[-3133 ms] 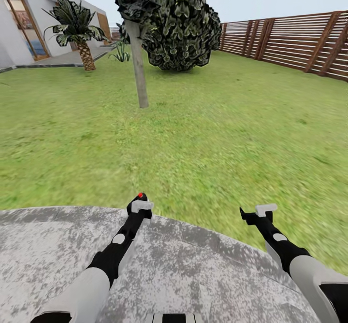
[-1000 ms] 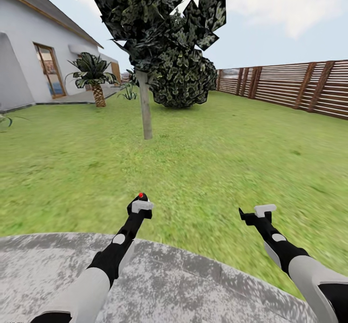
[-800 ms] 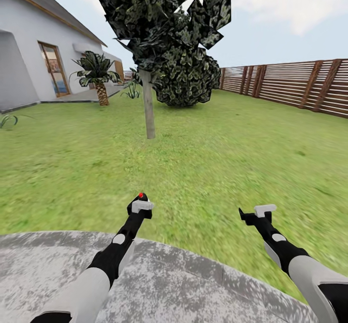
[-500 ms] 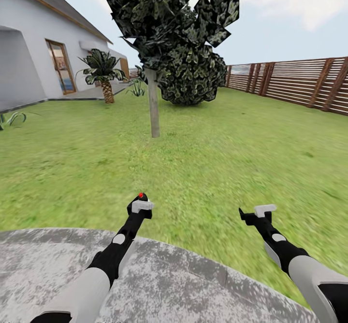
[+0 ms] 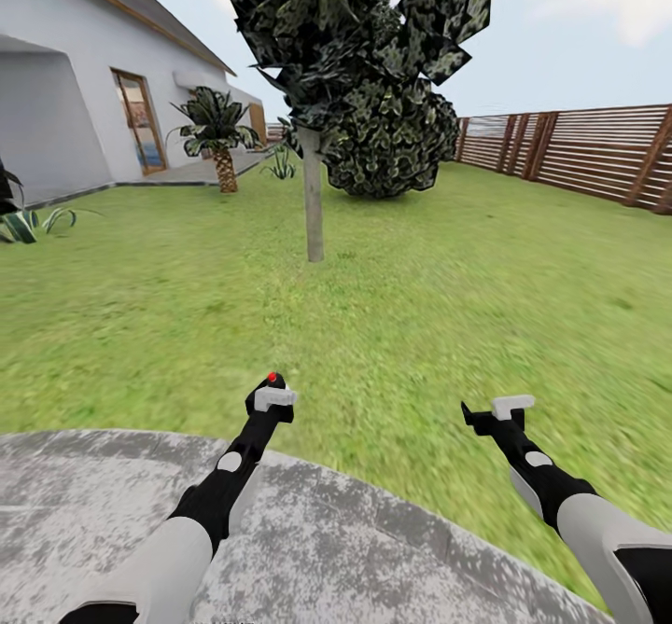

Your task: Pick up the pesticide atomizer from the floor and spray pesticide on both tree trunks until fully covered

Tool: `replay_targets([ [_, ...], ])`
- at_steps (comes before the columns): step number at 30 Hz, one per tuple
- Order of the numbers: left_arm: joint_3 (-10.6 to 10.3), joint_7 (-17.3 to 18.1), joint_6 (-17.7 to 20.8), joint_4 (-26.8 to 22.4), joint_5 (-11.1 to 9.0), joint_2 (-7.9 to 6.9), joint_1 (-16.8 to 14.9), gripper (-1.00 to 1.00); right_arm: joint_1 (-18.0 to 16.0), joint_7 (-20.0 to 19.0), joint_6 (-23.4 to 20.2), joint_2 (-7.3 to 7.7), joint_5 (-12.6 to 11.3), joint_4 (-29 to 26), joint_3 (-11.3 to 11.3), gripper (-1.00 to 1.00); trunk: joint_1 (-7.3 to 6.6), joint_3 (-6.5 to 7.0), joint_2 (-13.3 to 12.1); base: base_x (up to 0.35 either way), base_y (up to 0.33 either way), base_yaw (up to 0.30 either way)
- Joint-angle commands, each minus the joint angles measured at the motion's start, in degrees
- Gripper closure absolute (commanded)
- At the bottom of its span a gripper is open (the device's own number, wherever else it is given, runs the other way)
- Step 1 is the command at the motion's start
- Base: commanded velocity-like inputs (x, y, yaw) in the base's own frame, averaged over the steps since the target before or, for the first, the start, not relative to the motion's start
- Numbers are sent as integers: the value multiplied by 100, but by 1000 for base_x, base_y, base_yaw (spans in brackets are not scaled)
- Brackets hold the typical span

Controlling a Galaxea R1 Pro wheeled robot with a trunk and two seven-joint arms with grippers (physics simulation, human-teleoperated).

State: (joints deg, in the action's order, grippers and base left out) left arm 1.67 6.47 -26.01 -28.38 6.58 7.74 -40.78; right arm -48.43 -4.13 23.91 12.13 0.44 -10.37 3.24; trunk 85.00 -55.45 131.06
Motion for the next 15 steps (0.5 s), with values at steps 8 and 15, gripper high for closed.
replay_targets([
  [8, 0, -9, 0, 0, 1, 0, 0, 100, 1, 0, 0, 0, 0, 0, 1, -100, -177, 70, -322, 0, 0, 130],
  [15, 0, -6, 0, 0, 1, 0, 0, 100, 1, 0, 0, 0, 0, 0, 1, -100, -330, 132, -603, 0, 0, 130],
])
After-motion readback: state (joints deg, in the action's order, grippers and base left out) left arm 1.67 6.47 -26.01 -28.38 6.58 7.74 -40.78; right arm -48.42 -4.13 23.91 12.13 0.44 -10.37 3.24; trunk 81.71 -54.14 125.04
